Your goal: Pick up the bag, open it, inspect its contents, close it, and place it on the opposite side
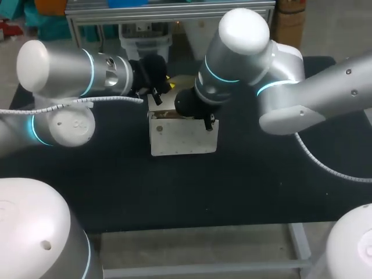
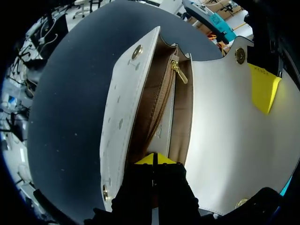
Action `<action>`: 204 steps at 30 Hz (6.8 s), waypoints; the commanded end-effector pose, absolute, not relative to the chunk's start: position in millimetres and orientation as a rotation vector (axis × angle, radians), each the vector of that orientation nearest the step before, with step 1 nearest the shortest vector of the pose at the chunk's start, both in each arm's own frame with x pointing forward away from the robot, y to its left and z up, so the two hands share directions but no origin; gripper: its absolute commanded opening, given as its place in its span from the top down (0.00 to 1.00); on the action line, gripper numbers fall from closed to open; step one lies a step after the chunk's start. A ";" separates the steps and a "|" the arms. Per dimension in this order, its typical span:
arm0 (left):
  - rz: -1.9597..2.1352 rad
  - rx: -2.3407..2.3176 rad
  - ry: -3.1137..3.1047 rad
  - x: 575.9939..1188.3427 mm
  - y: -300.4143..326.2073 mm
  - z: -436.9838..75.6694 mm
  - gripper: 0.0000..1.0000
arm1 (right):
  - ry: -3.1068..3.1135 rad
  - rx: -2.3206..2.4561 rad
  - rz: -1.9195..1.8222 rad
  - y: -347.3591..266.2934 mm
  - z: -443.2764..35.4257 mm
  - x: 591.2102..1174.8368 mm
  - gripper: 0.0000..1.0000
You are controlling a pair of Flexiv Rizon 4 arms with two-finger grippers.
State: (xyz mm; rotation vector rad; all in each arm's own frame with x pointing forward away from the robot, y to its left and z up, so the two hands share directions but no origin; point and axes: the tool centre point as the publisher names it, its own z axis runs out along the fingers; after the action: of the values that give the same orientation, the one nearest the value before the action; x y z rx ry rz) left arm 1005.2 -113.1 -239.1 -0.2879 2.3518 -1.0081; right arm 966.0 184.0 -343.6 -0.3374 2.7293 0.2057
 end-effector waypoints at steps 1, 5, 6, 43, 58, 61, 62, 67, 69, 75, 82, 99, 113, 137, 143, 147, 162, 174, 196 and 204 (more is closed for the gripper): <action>-1.015 -0.280 2.347 1003.2 -112.4 -238.3 1.00 | 2.833 -0.362 0.171 190.2 -346.9 969.4 0.99; -1.015 -0.268 2.344 1001.0 -112.7 -238.6 1.00 | 2.871 -0.370 0.154 191.0 -349.9 968.5 0.60; -1.016 -0.267 2.343 1000.4 -112.5 -238.5 1.00 | 2.883 -0.376 0.150 191.3 -351.0 968.0 0.58; -1.029 -0.240 2.327 995.1 -109.1 -240.6 1.00 | 2.969 -0.366 0.118 190.7 -363.5 965.1 0.16; -1.028 -0.240 2.331 996.0 -109.0 -241.4 1.00 | 2.963 -0.365 0.119 190.0 -363.2 967.0 0.16; -1.028 -0.240 2.331 996.1 -109.0 -241.6 1.00 | 2.960 -0.365 0.119 189.8 -362.4 967.4 0.16; -1.028 -0.240 2.332 996.1 -109.1 -241.6 1.00 | 2.959 -0.365 0.119 189.8 -362.1 967.5 0.17; -1.028 -0.238 2.332 996.1 -109.3 -241.5 1.00 | 2.952 -0.364 0.120 189.5 -360.7 967.8 0.19; -1.028 -0.238 2.333 996.2 -109.3 -241.6 1.00 | 2.950 -0.364 0.121 189.4 -360.3 968.1 0.20; -1.028 -0.238 2.334 996.6 -109.5 -241.7 1.00 | 2.936 -0.360 0.126 188.9 -358.8 968.4 0.64; -1.030 -0.231 2.341 997.1 -110.1 -242.4 1.00 | 2.875 -0.337 0.148 187.7 -350.4 967.8 1.00; -1.025 -0.221 2.352 997.6 -113.6 -243.3 1.00 | 2.557 -0.193 0.233 175.9 -298.0 967.2 1.00; -1.040 -0.183 2.345 982.1 -122.0 -223.1 1.00 | 2.392 -0.172 0.224 159.1 -250.6 935.2 1.00; -1.082 -0.120 2.533 982.3 -134.8 -224.8 1.00 | 2.333 -0.097 0.233 133.2 -228.2 873.4 1.00; -1.073 -0.110 2.614 1006.7 -135.1 -250.9 1.00 | 2.369 -0.086 0.237 134.3 -241.5 874.8 1.00; -1.068 -0.102 2.621 1019.9 -132.3 -264.5 1.00 | 2.387 -0.074 0.235 132.8 -247.3 877.5 1.00; -1.005 -0.037 2.582 1020.5 -124.3 -299.9 1.00 | 2.475 -0.119 0.228 143.7 -277.9 888.5 1.00; -0.933 -0.063 2.519 1002.4 -125.7 -315.5 1.00 | 2.520 -0.169 0.196 157.2 -302.3 886.0 1.00; -0.879 -0.003 2.528 997.2 -125.5 -337.7 1.00 | 2.519 -0.192 0.146 152.7 -338.2 872.6 0.60; -0.872 0.046 2.558 1000.3 -127.7 -345.6 1.00 | 2.520 -0.209 0.128 144.8 -342.9 868.8 0.38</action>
State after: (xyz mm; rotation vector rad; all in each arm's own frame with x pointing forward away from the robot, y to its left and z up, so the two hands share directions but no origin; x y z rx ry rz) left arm 996.7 -125.9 -343.3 0.0353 2.5535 -0.8671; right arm 870.1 147.9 -340.6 -0.2099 2.5255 0.1245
